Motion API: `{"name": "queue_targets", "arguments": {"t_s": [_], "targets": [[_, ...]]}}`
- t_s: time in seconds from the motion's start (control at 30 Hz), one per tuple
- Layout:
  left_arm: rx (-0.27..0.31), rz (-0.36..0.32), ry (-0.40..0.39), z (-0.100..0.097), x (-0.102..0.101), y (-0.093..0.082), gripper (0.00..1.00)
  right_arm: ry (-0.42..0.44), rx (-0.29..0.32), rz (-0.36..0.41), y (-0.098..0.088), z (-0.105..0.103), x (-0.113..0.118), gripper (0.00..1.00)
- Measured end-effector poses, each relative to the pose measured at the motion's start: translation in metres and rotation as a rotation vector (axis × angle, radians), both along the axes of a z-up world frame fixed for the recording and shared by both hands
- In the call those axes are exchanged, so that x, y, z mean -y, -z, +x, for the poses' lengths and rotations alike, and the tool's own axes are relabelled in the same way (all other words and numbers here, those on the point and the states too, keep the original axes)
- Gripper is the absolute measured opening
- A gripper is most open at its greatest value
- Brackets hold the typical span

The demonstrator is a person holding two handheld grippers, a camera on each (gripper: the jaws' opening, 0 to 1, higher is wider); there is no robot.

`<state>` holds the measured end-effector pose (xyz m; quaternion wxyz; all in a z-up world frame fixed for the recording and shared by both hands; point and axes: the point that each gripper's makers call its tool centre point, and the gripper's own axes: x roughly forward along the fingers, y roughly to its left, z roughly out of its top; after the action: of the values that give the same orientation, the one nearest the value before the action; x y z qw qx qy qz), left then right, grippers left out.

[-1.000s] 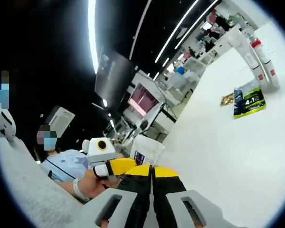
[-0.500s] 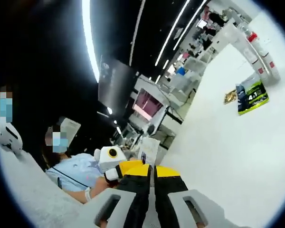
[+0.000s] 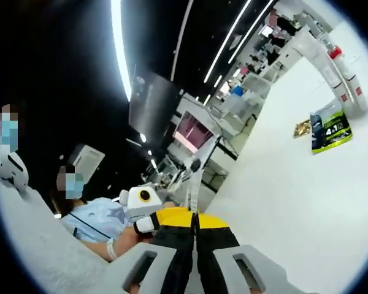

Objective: Arrange the skincare products in the storage area until every visible bottle or jar stands upright without overlapping.

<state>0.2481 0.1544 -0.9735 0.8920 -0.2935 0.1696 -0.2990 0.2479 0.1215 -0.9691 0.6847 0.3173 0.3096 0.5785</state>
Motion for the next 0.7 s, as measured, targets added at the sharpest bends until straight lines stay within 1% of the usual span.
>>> {"name": "queue_targets", "arguments": {"t_s": [0.07,0.13,0.17,0.2,0.23,0.27,0.3,0.4,0.47,0.5,0.53,0.57,0.6,0.63,0.7], "targets": [[-0.009,0.041,-0.007,0.001,-0.002,0.004,0.04,0.003,-0.005,0.003,-0.001,0.005,0.0,0.0],[0.017,0.108,-0.017,0.004,-0.006,0.005,0.04,0.025,-0.03,0.015,-0.003,0.011,0.001,0.0],[0.003,0.129,-0.022,0.004,-0.008,0.006,0.03,0.031,-0.041,0.016,-0.003,0.014,0.002,0.0],[-0.004,0.172,-0.01,0.003,-0.009,0.009,0.03,0.038,-0.04,0.012,-0.002,0.017,0.002,0.0],[0.009,0.229,-0.009,0.004,-0.013,0.01,0.05,0.044,-0.039,0.01,-0.001,0.019,0.003,0.0],[0.036,0.318,-0.02,0.007,-0.02,0.011,0.08,0.049,-0.041,0.01,0.0,0.022,0.004,0.0],[0.04,0.406,-0.013,0.007,-0.026,0.016,0.1,0.052,-0.046,0.009,0.001,0.023,0.005,0.0],[0.016,0.565,0.012,0.004,-0.036,0.034,0.17,0.061,-0.062,-0.004,0.008,0.027,0.007,0.0],[-0.001,0.678,0.065,-0.002,-0.038,0.057,0.25,0.07,-0.076,-0.021,0.012,0.029,0.007,0.0],[-0.006,0.698,0.073,-0.003,-0.036,0.063,0.28,0.071,-0.081,-0.025,0.013,0.029,0.007,0.0],[0.002,0.737,0.094,-0.003,-0.032,0.067,0.28,0.078,-0.083,-0.032,0.014,0.031,0.008,0.0],[0.021,0.763,0.107,-0.001,-0.027,0.068,0.27,0.081,-0.084,-0.038,0.014,0.032,0.008,0.0],[0.051,0.791,0.116,0.001,-0.023,0.068,0.26,0.08,-0.085,-0.042,0.014,0.033,0.008,0.0],[0.07,0.828,0.12,0.001,-0.019,0.073,0.24,0.076,-0.085,-0.05,0.014,0.033,0.008,0.0],[0.018,0.916,0.149,-0.006,-0.019,0.092,0.19,0.07,-0.078,-0.075,0.015,0.036,0.008,0.0]]}}
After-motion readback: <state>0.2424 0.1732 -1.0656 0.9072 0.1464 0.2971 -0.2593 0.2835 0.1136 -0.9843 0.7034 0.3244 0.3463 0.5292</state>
